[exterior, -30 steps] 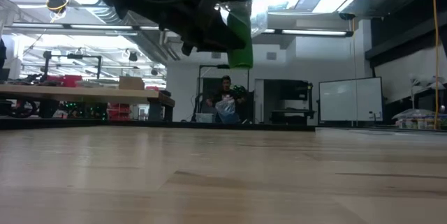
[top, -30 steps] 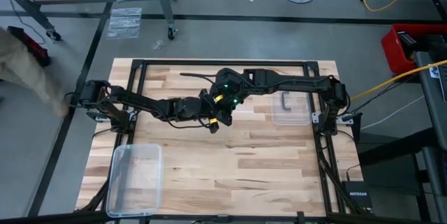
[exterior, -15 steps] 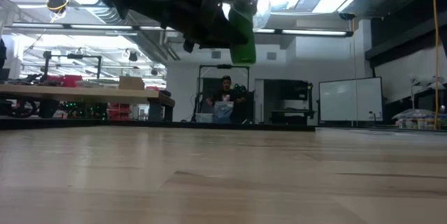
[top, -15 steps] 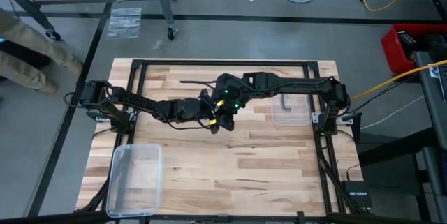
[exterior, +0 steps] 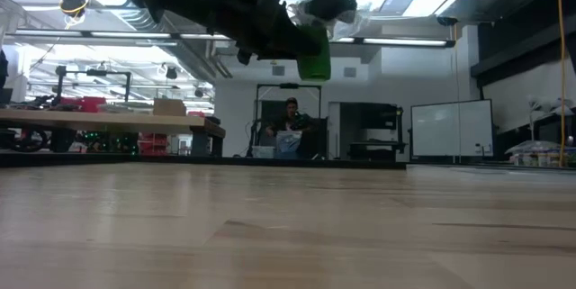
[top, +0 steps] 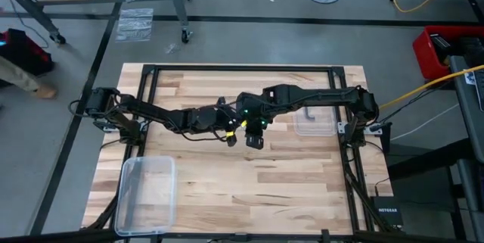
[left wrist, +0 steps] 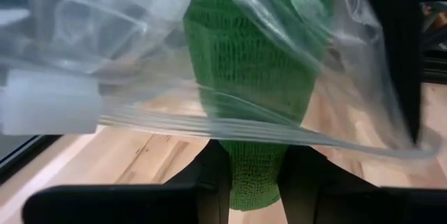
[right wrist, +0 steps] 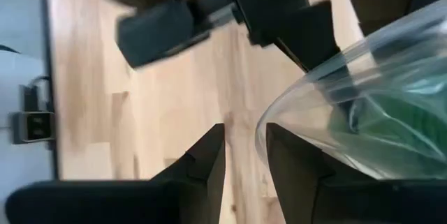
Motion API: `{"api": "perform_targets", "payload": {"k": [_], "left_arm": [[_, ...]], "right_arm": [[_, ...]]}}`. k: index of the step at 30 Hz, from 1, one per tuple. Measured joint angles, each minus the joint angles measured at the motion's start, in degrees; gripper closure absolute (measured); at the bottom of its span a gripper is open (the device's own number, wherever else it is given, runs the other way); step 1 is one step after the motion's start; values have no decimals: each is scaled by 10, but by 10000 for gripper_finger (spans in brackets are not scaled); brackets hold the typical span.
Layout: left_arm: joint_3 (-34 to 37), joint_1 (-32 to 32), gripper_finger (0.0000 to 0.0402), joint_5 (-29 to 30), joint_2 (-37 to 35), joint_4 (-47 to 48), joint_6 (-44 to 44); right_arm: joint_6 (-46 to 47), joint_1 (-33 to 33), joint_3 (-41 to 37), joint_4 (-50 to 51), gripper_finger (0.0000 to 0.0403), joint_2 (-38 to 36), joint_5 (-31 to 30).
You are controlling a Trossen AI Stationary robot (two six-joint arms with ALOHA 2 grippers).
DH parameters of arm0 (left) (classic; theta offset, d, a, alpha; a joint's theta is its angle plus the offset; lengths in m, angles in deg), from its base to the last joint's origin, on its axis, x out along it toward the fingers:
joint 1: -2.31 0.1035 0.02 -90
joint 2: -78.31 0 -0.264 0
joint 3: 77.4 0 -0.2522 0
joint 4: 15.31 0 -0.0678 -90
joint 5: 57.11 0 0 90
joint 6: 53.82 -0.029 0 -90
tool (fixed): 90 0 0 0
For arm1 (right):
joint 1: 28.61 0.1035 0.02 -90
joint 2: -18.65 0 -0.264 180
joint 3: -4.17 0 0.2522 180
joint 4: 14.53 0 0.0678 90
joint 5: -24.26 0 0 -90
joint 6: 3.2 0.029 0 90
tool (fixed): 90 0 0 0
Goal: Roll bandage
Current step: Put the bandage into the zip bag
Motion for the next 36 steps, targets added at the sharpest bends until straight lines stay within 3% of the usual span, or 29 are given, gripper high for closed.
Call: {"api": "perform_targets", "payload": {"k": [11, 24, 36], "left_arm": [[0, -8, 330, -20, 0, -11, 19], [0, -8, 321, -77, 0, -36, -10], [0, -8, 318, -94, -5, -51, -14]], "right_arm": [[-13, 7, 0, 36, 295, 0, -115], [-12, 7, -1, 47, 295, -1, -118], [-10, 7, -24, 77, 295, 0, -126]]}}
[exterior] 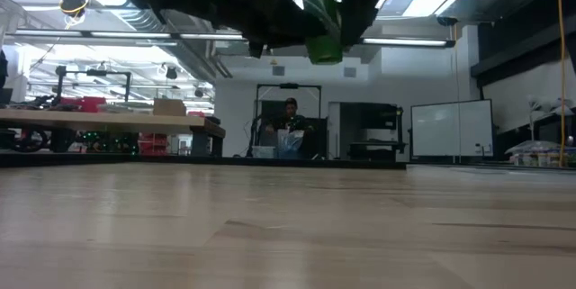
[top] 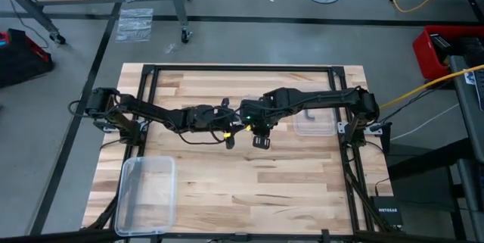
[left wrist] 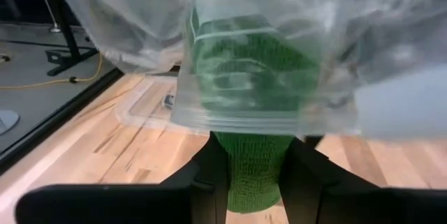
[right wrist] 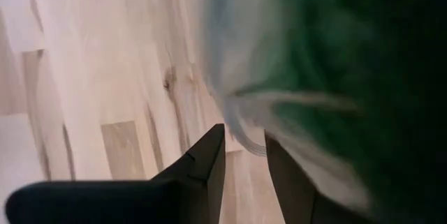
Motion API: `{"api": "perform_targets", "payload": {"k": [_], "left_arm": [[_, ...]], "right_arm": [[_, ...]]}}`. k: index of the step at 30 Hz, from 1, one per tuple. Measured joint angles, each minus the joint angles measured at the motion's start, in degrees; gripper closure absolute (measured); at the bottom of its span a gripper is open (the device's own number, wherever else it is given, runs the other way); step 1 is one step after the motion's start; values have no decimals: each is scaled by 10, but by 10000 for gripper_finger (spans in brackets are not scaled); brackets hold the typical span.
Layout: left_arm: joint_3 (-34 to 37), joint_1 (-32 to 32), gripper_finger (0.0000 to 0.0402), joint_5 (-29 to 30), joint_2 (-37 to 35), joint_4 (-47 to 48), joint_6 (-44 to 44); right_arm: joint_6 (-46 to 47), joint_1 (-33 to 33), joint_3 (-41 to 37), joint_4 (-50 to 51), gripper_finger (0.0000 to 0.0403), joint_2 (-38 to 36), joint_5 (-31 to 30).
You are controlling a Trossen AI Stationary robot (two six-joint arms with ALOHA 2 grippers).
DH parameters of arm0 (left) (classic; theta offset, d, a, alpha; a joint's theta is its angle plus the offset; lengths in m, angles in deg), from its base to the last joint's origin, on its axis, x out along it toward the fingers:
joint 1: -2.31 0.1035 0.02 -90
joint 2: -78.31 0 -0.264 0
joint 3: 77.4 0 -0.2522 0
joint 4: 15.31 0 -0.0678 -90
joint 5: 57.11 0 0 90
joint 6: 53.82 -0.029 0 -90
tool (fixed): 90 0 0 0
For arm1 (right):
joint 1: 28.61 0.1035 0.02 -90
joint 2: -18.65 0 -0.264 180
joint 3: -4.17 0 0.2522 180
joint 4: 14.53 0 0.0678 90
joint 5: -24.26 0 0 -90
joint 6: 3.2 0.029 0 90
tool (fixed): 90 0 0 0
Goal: Roll bandage
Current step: Put the bandage into the zip bag
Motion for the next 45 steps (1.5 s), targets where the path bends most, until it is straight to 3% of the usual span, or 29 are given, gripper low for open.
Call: {"api": "perform_targets", "payload": {"k": [24, 36, 45], "left_arm": [[1, 0, 318, 2, -3, 9, -5], [1, 1, 318, 15, -4, 13, -21], [-3, 13, 318, 18, -7, -5, -3]], "right_arm": [[5, -1, -20, -36, 291, 0, 7], [34, -1, -17, -42, 165, 1, -3], [61, -2, 50, 24, 141, 3, 20]]}}
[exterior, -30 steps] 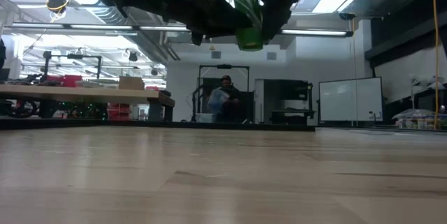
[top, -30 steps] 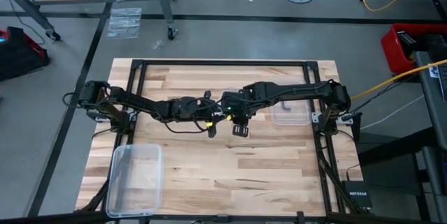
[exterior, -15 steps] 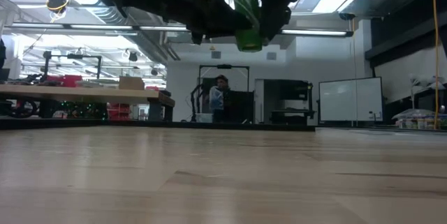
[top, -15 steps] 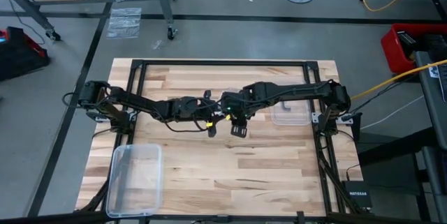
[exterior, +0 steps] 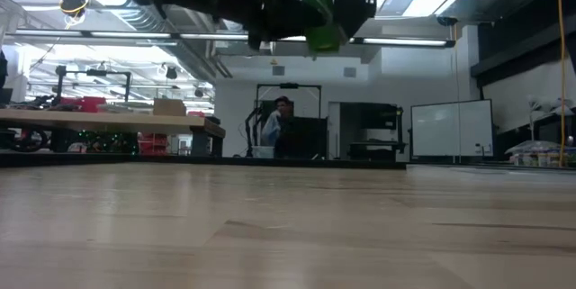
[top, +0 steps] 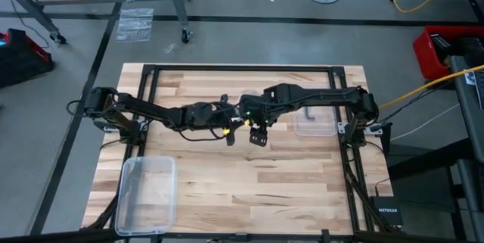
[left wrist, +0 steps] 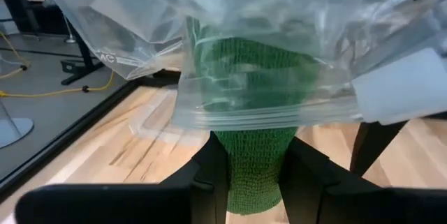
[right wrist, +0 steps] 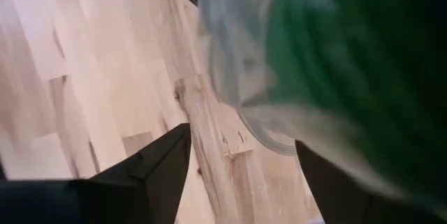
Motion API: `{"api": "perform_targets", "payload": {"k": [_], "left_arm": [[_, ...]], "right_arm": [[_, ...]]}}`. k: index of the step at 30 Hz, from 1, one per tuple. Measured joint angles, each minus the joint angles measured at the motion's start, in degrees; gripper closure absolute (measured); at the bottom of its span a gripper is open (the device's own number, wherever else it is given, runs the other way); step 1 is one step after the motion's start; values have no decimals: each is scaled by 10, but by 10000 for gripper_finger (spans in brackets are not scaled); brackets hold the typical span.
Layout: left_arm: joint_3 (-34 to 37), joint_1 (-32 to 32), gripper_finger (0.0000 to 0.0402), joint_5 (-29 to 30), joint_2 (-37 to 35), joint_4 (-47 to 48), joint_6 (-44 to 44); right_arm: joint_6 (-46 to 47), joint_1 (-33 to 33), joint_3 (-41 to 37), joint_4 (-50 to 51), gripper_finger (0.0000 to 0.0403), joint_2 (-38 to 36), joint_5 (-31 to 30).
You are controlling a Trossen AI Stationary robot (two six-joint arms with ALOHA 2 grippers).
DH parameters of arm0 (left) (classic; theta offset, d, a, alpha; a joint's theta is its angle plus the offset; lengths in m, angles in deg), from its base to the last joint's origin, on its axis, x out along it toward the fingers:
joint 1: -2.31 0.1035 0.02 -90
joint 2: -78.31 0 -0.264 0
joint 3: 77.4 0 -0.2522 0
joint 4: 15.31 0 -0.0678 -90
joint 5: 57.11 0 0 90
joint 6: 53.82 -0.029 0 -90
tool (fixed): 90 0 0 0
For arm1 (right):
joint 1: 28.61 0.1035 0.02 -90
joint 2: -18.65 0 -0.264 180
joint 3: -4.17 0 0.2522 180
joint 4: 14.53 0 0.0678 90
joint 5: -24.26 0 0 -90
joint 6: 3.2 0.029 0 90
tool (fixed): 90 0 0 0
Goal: Roll bandage
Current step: Put the bandage into the zip bag
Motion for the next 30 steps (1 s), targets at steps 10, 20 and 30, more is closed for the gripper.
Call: {"api": "perform_targets", "payload": {"k": [10, 20, 30], "left_arm": [[1, 3, 318, 5, -1, -60, 10], [1, 17, 318, 9, -10, -79, 36], [1, 18, 318, 9, -9, -81, 32]], "right_arm": [[16, 1, 24, 24, 141, -3, 2], [27, 1, 22, -3, 141, -52, -52], [30, 1, 22, -8, 141, -66, -61]]}}
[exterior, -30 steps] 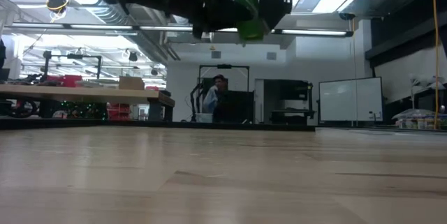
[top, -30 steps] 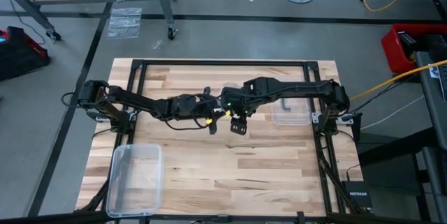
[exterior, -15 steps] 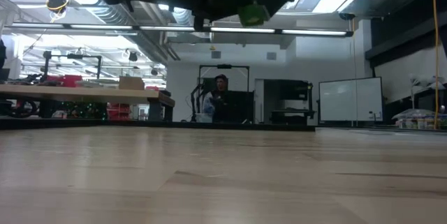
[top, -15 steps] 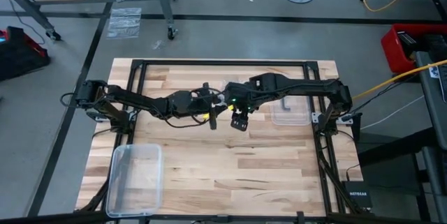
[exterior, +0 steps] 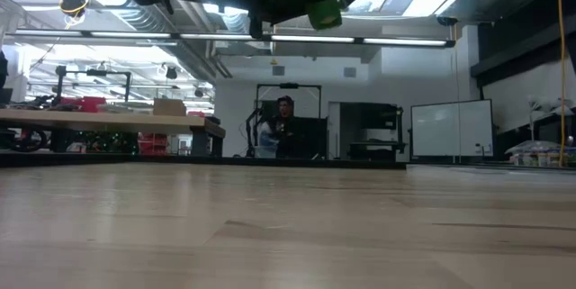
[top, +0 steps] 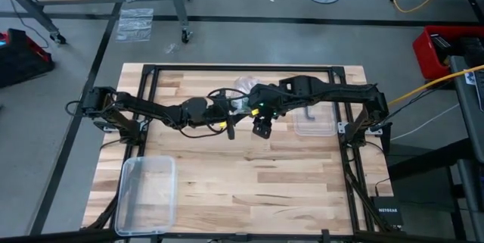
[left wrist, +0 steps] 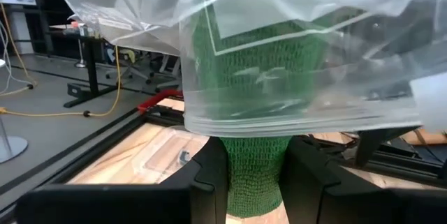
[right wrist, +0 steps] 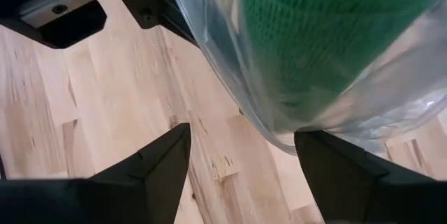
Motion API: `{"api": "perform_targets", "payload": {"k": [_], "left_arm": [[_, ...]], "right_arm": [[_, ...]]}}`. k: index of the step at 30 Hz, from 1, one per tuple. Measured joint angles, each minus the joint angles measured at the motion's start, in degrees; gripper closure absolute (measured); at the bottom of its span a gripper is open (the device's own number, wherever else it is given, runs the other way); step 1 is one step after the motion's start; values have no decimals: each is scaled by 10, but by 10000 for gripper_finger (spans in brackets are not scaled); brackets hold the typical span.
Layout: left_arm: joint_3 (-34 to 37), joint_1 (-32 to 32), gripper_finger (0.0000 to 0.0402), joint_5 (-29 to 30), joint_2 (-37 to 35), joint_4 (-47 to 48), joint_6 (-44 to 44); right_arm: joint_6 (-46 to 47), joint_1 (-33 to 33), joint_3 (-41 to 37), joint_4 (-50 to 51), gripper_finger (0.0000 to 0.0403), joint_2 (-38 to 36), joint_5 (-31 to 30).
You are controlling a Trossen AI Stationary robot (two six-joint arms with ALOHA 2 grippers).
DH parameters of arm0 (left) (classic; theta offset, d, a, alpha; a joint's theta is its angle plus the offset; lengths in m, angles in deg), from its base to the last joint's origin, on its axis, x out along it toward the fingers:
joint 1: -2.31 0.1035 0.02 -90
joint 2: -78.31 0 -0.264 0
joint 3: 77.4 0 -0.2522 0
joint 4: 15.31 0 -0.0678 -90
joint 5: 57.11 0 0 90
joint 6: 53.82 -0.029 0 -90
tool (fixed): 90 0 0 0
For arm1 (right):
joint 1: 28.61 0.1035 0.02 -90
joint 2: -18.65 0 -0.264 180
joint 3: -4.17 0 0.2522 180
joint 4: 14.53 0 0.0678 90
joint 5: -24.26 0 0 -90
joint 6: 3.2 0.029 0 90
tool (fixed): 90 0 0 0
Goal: Roll bandage
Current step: Put the bandage into the zip bag
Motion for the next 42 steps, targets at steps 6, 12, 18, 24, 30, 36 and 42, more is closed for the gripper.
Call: {"api": "perform_targets", "payload": {"k": [6, 12, 18, 24, 30, 36, 42], "left_arm": [[1, 5, 318, -2, 1, -22, 0], [2, 4, 318, -2, 2, -84, 16], [2, 6, 318, 2, 2, -127, 32], [2, 6, 318, 12, 2, -174, 26], [2, 8, 318, 30, 1, -204, 4], [2, 9, 318, 63, 1, -227, -52], [2, 8, 318, 63, 1, -281, -82]], "right_arm": [[2, 1, 1, 9, 141, -1, 1], [2, 1, 1, 14, 141, -2, 2], [1, 1, 1, 6, 141, -2, 7], [1, 1, 1, -42, 141, -2, 28], [6, 0, 1, -96, 141, -3, 42], [13, 0, 0, -146, 141, -12, 48], [15, 1, 0, -195, 141, -51, 54]]}}
